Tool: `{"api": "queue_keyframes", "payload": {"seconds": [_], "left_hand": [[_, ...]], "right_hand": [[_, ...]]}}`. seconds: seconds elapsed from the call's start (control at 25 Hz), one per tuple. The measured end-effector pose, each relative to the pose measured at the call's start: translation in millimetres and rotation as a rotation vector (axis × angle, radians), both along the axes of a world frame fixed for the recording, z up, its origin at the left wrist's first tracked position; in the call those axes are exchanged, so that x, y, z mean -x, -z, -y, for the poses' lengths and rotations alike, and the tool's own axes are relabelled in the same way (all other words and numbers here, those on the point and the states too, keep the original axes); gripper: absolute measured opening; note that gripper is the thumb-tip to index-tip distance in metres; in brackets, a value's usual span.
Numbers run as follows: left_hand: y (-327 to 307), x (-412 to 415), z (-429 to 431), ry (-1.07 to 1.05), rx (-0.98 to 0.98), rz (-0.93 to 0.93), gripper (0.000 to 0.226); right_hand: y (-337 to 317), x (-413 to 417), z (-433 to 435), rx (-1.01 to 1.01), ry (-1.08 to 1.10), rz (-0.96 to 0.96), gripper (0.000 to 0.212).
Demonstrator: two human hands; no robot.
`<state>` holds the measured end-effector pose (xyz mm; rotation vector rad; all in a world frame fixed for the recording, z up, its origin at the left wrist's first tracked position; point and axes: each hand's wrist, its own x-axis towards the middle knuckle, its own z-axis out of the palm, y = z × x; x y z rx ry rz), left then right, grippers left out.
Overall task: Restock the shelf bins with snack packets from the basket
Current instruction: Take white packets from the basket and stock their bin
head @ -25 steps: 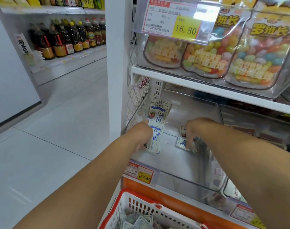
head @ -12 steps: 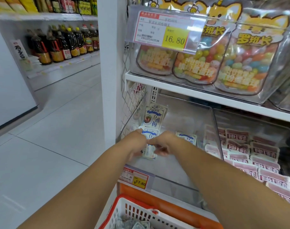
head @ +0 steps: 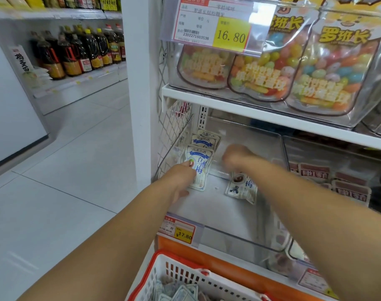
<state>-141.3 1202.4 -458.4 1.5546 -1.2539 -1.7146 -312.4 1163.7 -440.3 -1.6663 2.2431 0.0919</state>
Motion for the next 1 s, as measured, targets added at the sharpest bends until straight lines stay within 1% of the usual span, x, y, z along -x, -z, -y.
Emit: {"api": "queue_keyframes", "payload": {"seconds": [0.04, 0.08, 0.12, 0.16, 0.2, 0.28, 0.36, 0.4, 0.44, 0.48, 0.56, 0.6, 0.64, 0.72, 0.8, 0.84, 0.88, 0.92, 1.0], "left_hand": [[-1, 0, 0, -0.005, -0.003, 0.003, 0.050], [-2, 0, 0, -0.007, -0.006, 0.006, 0.046], [-2, 0, 0, -0.008, -0.013, -0.004, 0.044], [-2, -1, 0, -0.008, -0.024, -0.014, 0.043], [-1, -1, 0, -0.001, -0.039, -0.019, 0.045], [-3, -1, -1, -0.005, -0.055, -0.048, 0.049], [-7, -1, -4, -0.014, -0.071, -0.076, 0.051], [-8, -2, -4, -0.010, -0.070, -0.071, 0.053], [-7, -3, -2, -0.009, -0.066, -0.061, 0.055], [-9, -3, -3, -0.008, -0.063, -0.054, 0.056], [-11, -4, -4, -0.005, -0.048, -0.062, 0.053], [-13, -3, -5, -0.017, -0.043, -0.085, 0.052], [-16, -3, -8, -0.021, -0.030, -0.088, 0.051], [-25, -6, -17, -0.006, 0.029, 0.035, 0.047], [-35, -10, -31, 0.057, 0.130, 0.210, 0.031], [-36, -14, -35, 0.097, 0.198, 0.281, 0.029], [-38, -16, -39, 0.137, 0.245, 0.339, 0.033], [-39, -18, -40, 0.187, 0.285, 0.391, 0.038], [-38, -17, -40, 0.335, 0.285, 0.511, 0.042]], "right_hand": [[-11, 9, 0, -0.116, -0.065, -0.164, 0.011], [-15, 14, 0, -0.253, -0.119, -0.310, 0.030], [-17, 18, -5, -0.394, -0.158, -0.397, 0.045], [-15, 18, -10, -0.484, -0.172, -0.414, 0.055], [-13, 18, -15, -0.525, -0.176, -0.412, 0.060], [-13, 19, -18, -0.530, -0.164, -0.381, 0.068], [-15, 15, -24, -0.476, -0.133, -0.375, 0.076], [-17, 14, -25, -0.419, -0.138, -0.366, 0.074], [-20, 10, -27, -0.353, -0.145, -0.311, 0.068], [-20, 6, -29, -0.279, -0.142, -0.174, 0.058], [-17, -6, -37, -0.177, -0.021, 0.310, 0.041], [-13, -17, -41, -0.134, 0.068, 0.544, 0.037], [-8, -29, -42, -0.080, 0.148, 0.676, 0.035], [9, -50, -37, 0.030, 0.206, 0.671, 0.034], [23, -62, -32, 0.153, 0.261, 0.655, 0.048], [29, -63, -30, 0.201, 0.314, 0.688, 0.057], [35, -61, -30, 0.228, 0.359, 0.711, 0.064], [39, -60, -31, 0.224, 0.390, 0.721, 0.066], [48, -57, -35, 0.160, 0.401, 0.785, 0.064]]}}
